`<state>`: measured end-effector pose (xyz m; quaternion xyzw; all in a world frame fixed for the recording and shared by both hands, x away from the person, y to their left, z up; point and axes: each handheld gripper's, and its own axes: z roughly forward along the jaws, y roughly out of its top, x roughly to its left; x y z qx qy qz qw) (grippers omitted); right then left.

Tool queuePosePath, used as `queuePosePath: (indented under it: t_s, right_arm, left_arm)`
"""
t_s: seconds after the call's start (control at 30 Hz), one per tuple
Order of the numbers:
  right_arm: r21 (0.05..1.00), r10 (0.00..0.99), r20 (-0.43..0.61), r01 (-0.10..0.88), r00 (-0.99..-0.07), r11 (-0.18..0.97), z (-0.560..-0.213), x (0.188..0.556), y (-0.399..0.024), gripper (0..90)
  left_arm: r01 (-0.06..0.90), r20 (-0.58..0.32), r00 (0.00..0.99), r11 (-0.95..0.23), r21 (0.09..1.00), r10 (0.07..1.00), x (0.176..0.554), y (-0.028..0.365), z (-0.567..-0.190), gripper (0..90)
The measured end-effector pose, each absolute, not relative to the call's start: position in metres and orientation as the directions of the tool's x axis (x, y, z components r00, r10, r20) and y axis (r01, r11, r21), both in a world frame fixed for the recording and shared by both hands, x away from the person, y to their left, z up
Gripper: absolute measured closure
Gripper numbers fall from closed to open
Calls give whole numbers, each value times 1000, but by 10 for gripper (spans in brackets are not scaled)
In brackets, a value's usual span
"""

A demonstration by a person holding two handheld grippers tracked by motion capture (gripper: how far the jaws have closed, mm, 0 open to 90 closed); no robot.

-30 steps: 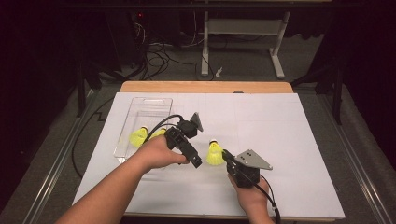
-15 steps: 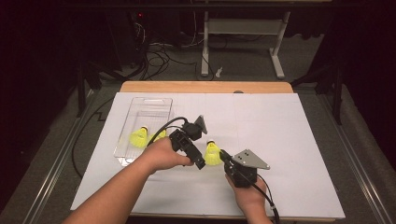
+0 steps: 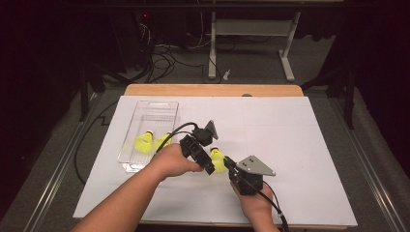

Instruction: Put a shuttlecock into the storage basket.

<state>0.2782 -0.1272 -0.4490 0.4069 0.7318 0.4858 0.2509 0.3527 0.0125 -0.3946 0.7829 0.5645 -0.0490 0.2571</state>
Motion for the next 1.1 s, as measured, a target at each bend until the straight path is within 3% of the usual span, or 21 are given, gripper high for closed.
queuePosePath:
  t_s: [0.17,0.37,1.1]
  right_arm:
    - [915,836,29,352,-547,199,-450,278,-126,900]
    - [913,834,23,352,-551,207,-450,278,-124,900]
    - [912,831,16,349,-556,215,-451,276,-122,887]
  left_arm:
    - [903,-370,361,-221,369,856,354,13,-393,444]
    - [902,-388,353,-200,382,851,353,14,-391,557]
    - [888,-367,377,-220,404,850,352,16,-390,853]
